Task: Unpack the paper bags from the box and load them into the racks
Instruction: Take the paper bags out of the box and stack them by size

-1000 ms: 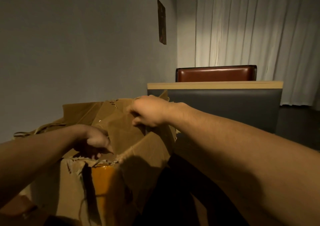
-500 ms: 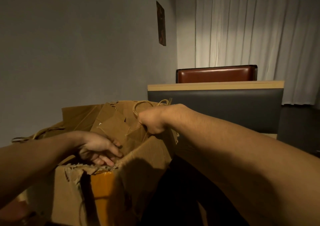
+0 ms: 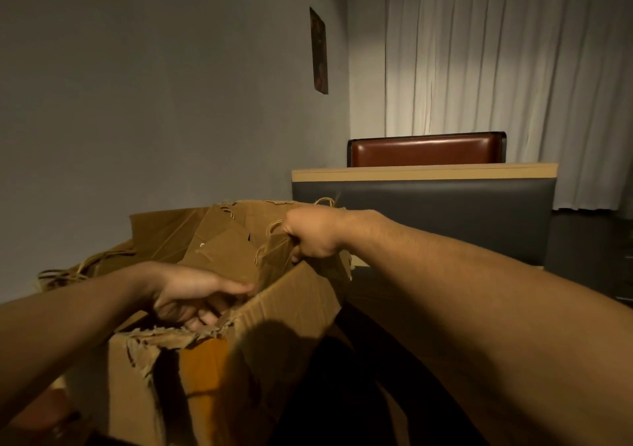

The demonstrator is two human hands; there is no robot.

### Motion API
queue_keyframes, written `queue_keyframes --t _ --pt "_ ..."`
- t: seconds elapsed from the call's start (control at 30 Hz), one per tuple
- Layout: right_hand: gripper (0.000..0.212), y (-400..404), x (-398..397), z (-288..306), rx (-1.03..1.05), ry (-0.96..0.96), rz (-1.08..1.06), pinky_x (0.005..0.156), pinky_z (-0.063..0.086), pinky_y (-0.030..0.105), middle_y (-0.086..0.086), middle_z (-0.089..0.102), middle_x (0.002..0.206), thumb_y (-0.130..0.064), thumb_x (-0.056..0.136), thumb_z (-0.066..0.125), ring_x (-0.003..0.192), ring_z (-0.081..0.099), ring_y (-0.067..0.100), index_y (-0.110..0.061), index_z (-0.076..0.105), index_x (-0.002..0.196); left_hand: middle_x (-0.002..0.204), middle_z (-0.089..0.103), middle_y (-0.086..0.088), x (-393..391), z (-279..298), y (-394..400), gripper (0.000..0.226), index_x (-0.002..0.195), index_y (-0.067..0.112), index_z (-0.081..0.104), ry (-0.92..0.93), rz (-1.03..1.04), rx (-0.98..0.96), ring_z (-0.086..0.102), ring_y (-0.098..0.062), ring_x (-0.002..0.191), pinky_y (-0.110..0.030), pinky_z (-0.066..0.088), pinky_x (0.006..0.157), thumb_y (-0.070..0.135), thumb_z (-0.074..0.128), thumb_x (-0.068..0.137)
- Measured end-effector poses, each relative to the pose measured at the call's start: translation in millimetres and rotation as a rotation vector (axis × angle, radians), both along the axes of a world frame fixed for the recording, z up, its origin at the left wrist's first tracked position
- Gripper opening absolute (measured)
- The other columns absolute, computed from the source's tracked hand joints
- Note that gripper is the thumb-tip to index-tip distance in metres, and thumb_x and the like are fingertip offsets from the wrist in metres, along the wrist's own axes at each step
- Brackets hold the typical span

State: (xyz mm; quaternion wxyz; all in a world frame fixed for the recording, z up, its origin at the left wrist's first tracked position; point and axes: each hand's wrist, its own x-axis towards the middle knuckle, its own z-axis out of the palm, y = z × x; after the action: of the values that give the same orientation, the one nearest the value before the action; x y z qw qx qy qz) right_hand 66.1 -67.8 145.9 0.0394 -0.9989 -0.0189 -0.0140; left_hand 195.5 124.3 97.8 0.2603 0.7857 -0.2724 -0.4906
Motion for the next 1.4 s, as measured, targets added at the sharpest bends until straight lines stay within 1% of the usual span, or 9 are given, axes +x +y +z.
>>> queue_keyframes --t 0.23,0.33,0.53,0.77,0.87,0.97,1.1,1.23,1.4 --pt "0.025 -12.3 -43.7 49.6 0.366 -0.495 -0.04 0.086 0.049 0.024 -0.017 0.062 0.085 -0.011 0.095 0.061 0.084 0.059 0.0 -0.033 0.061 0.085 0.064 0.054 -0.006 -22.3 47.3 14.8 0.035 0.092 0.01 0.063 0.129 0.436 -0.824 0.056 -0.014 0.043 -0.018 0.048 0.038 0.042 0.049 0.095" --pt "0.013 -17.9 -59.8 60.2 0.554 -0.648 -0.085 0.084 0.048 0.023 -0.012 0.065 0.091 -0.013 0.094 0.064 0.087 0.061 0.003 -0.023 0.067 0.101 0.075 0.059 -0.002 -35.5 68.3 25.2 0.045 0.096 0.015 0.063 0.313 0.475 -1.095 0.064 -0.012 0.063 -0.02 0.055 0.071 0.058 0.056 0.087" --pt "0.016 -33.6 -108.8 82.9 0.928 -0.899 -0.149 0.089 0.058 0.036 -0.005 0.071 0.107 -0.02 0.093 0.068 0.095 0.07 0.01 -0.025 0.063 0.108 0.107 0.065 0.023 -83.6 115.1 8.2 0.067 0.115 0.038 0.06 -0.696 0.208 -1.012 0.059 -0.016 0.105 -0.031 0.041 0.083 0.084 0.057 0.067" --pt "0.038 -62.9 -188.8 91.7 1.348 -1.004 -0.188 0.077 0.062 0.042 0.005 0.074 0.111 -0.005 0.088 0.07 0.096 0.073 0.023 -0.016 0.06 0.124 0.118 0.072 -0.004 -149.5 119.1 -53.4 0.036 0.129 0.018 0.058 -0.217 0.072 -1.117 0.07 -0.021 0.107 -0.036 0.057 0.09 0.008 0.059 0.094" --pt "0.064 -86.0 -225.1 56.4 1.22 -0.84 -0.398 0.091 0.057 0.044 0.008 0.061 0.125 0.001 0.085 0.071 0.111 0.064 0.027 -0.019 0.041 0.138 0.117 0.072 -0.009 -175.5 71.9 -85.0 0.032 0.122 0.011 0.063 -0.154 0.118 -1.094 0.069 -0.026 0.107 -0.04 0.055 0.094 0.0 0.06 0.093" --pt "0.118 -102.6 -260.8 31.7 0.542 -0.753 -0.696 0.11 0.04 0.053 0.007 0.015 0.161 -0.013 0.078 0.082 0.144 0.029 0.037 -0.043 -0.003 0.154 0.11 0.075 -0.002 -194.9 26.4 -109.6 0.026 0.114 0.02 0.068 -0.318 0.088 -0.912 0.071 -0.018 0.1 -0.036 0.055 0.094 0.006 0.066 0.092" --pt "0.089 -82.0 -278.8 28.8 -0.318 -0.443 -0.376 0.121 0.014 0.059 -0.003 0.028 0.159 -0.044 0.084 0.073 0.148 0.024 0.023 -0.042 0.017 0.153 0.092 0.07 0.015 -225.3 12.4 -138.2 0.01 0.093 0.034 0.066 -0.867 -0.33 -0.557 0.064 -0.002 0.087 -0.024 0.049 0.079 0.026 0.07 0.09" --pt "0.064 -71.5 -263.0 -6.5 -0.163 0.081 -0.398 0.095 0.046 0.037 0.0 0.063 0.124 -0.037 0.078 0.08 0.114 0.059 0.023 -0.028 0.05 0.134 0.083 0.064 0.014 -260.8 21.0 -163.0 0.013 0.08 0.037 0.062 -1.108 -0.578 -0.44 0.061 -0.006 0.083 -0.031 0.048 0.075 0.043 0.071 0.086" --pt "0.04 -120.2 -297.8 -62.5 0.513 -0.293 -0.576 0.09 0.05 0.032 -0.002 0.069 0.109 -0.019 0.08 0.08 0.103 0.064 0.018 -0.018 0.066 0.118 0.123 0.058 0.009 -258.4 16.4 -162.1 0.034 0.124 0.032 0.06 -1.656 -0.263 -0.892 0.05 -0.016 0.122 -0.043 0.033 0.111 0.042 0.061 0.092"
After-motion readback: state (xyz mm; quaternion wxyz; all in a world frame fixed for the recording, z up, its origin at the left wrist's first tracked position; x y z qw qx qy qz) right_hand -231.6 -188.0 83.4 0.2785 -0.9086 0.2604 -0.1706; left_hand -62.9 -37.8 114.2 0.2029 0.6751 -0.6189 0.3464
